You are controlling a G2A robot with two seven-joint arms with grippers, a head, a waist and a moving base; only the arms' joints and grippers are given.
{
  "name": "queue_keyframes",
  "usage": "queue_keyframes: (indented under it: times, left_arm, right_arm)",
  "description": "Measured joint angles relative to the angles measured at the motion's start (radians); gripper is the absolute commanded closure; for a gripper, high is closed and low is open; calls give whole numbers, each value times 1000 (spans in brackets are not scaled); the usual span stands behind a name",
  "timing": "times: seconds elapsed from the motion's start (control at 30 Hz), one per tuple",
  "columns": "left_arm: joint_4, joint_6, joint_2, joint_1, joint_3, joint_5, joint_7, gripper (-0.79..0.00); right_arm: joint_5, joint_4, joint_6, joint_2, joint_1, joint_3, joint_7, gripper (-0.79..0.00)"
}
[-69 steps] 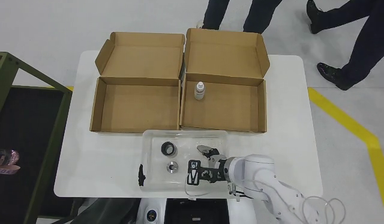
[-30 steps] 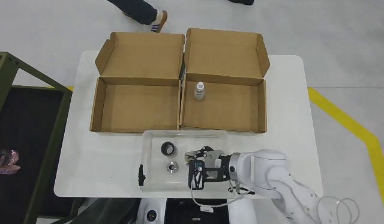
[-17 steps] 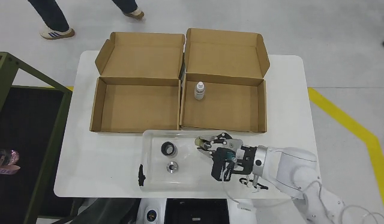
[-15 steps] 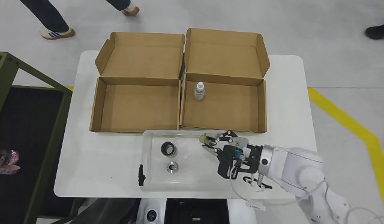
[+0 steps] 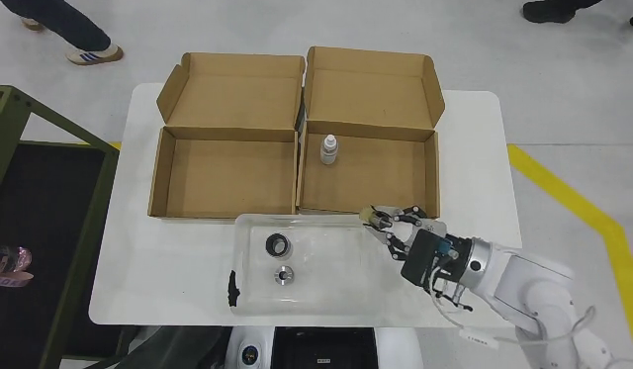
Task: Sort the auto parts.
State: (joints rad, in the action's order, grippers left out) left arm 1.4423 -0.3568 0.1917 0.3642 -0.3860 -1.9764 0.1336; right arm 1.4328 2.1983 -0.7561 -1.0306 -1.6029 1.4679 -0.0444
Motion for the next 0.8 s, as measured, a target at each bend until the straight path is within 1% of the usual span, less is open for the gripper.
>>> queue_keyframes:
  times: [0.23,0.47,0.57,0.67,0.8]
  left_arm:
    - [0,0,0,0,0,0,0,-785]
    - [0,0,0,0,0,0,0,-785]
    - [0,0,0,0,0,0,0,-785]
    - [0,0,0,0,0,0,0,-785]
    - [0,0,0,0,0,0,0,-785]
  right_arm:
    - [-18,-7,24,3,-8,39,37,0]
    - [-57,-28,28,3,17,39,14,0]
    - [-64,-34,32,3,46,22,-24,0]
    - [-89,-54,31,1,93,-8,-91,0]
    - [-140,-90,33,-3,181,-60,-195,0]
